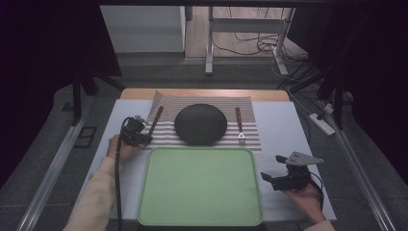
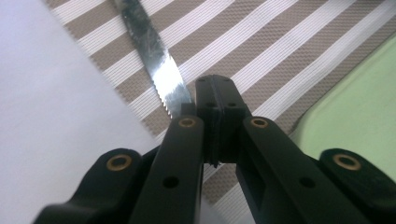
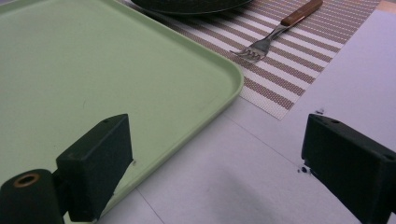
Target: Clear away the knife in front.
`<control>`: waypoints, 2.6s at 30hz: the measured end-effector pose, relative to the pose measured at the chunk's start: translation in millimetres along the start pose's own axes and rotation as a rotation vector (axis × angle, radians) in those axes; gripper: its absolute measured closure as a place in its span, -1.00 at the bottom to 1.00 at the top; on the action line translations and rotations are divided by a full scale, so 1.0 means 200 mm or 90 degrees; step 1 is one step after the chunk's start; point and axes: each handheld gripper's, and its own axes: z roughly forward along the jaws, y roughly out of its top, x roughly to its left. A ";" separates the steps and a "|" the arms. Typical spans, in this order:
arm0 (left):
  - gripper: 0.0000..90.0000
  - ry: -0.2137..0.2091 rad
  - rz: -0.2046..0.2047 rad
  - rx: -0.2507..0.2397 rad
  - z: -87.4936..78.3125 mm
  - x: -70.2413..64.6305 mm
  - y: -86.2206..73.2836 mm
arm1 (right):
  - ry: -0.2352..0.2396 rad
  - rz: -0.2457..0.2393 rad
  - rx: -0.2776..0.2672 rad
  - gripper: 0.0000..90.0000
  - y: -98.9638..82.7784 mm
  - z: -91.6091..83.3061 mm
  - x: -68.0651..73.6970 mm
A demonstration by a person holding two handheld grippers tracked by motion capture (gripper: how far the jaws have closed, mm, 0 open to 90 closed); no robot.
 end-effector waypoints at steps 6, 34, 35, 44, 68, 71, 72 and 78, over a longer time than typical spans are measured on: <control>0.97 0.016 -0.010 0.000 -0.02 0.04 -0.03 | 0.000 0.000 0.002 -0.81 0.00 0.00 0.00; 0.98 0.054 -0.029 -0.101 -0.05 0.16 0.14 | -0.004 0.005 0.011 -0.81 0.00 0.01 0.00; 0.98 0.059 -0.027 -0.100 -0.03 0.18 0.18 | -0.005 0.004 0.011 -0.81 0.00 0.01 0.00; 0.98 0.071 -0.030 -0.075 0.11 0.29 0.41 | -0.007 0.008 0.014 -0.81 -0.01 0.01 0.00; 0.98 0.026 0.038 -0.025 0.25 0.21 0.51 | -0.003 0.012 0.017 -0.81 -0.01 0.01 -0.01; 0.98 0.020 0.053 -0.024 0.25 0.17 0.51 | -0.003 0.012 0.016 -0.81 -0.01 0.01 -0.01; 0.98 0.017 0.058 -0.025 0.25 0.17 0.50 | -0.003 0.012 0.016 -0.81 -0.01 0.01 -0.01; 0.98 0.004 0.063 -0.021 0.25 0.14 0.49 | -0.001 0.012 0.017 -0.81 -0.01 0.01 -0.01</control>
